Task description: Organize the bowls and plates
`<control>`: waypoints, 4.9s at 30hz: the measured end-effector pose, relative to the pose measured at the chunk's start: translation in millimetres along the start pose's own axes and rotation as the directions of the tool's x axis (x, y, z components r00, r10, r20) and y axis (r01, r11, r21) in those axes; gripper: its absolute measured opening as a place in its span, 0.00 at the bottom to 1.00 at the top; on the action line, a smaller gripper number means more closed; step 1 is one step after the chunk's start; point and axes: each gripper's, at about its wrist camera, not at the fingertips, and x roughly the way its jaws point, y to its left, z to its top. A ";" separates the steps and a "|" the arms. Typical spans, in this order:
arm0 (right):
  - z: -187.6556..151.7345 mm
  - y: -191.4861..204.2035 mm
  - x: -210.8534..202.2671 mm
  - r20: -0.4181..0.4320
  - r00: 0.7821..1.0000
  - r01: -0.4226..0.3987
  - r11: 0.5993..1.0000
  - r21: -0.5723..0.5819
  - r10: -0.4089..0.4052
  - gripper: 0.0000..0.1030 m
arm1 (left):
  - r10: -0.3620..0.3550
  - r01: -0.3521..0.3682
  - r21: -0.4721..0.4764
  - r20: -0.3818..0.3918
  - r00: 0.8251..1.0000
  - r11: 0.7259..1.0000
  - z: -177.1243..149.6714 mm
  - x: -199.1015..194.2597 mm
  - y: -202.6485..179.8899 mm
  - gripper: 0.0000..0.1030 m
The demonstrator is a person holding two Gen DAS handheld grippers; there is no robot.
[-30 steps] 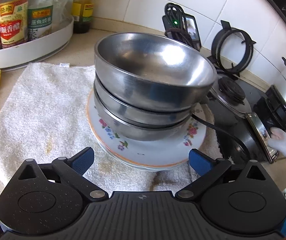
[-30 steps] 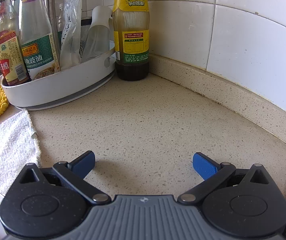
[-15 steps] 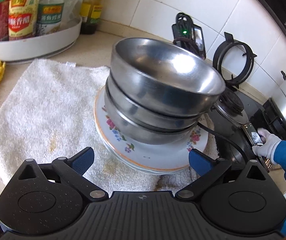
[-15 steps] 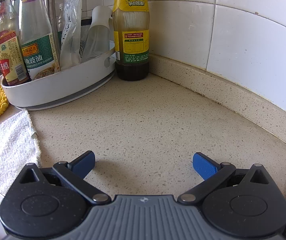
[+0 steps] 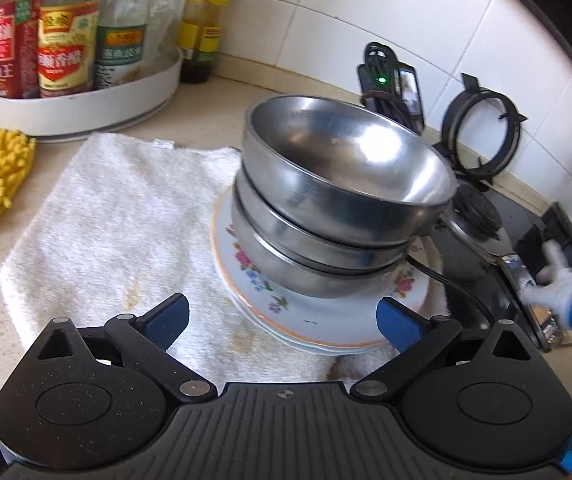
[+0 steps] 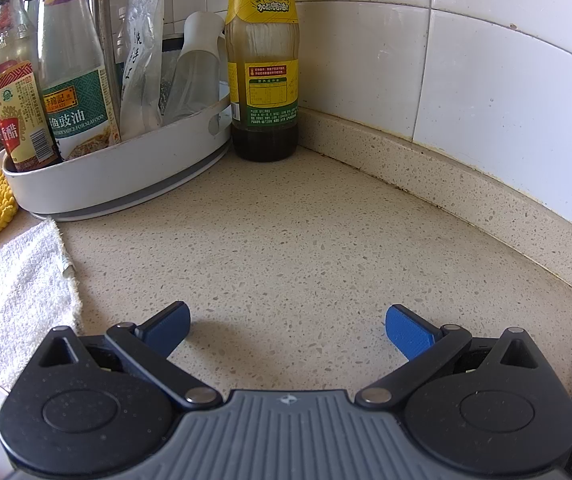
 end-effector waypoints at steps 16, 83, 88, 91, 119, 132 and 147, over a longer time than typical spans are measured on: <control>-0.1 0.1 0.0 0.000 1.000 0.000 1.000 0.000 0.000 1.00 | 0.032 -0.033 -0.013 -0.009 0.999 0.999 2.4 9.8 -13.0 0.99; -20.5 83.4 -150.2 -0.189 0.951 -0.189 0.943 0.275 0.246 0.87 | 0.102 -0.111 0.219 0.050 0.994 0.969 9.8 29.6 -35.9 1.00; -15.7 88.3 -163.9 -0.163 0.973 -0.127 0.969 0.213 0.163 0.87 | 0.102 -0.114 0.236 0.061 0.993 0.965 11.1 28.6 -35.7 1.00; -12.6 89.2 -181.6 -0.114 0.986 -0.099 0.974 0.203 0.124 0.87 | 0.094 -0.104 0.228 0.057 0.994 0.968 9.9 25.8 -33.4 1.00; -89.5 162.2 -299.1 0.095 0.959 0.248 0.952 0.179 -0.267 0.93 | 0.161 -0.164 0.013 0.132 0.978 0.986 -5.1 -52.2 -6.3 1.00; -109.7 160.8 -315.4 0.104 0.942 0.289 0.927 0.238 -0.320 0.93 | 0.226 -0.227 -0.010 0.163 0.960 0.974 -28.4 -72.1 -40.3 1.00; -113.4 165.1 -319.1 0.103 0.950 0.262 0.932 0.249 -0.295 0.93 | 0.308 -0.318 0.035 0.170 0.936 0.948 -33.3 -82.4 -50.3 0.99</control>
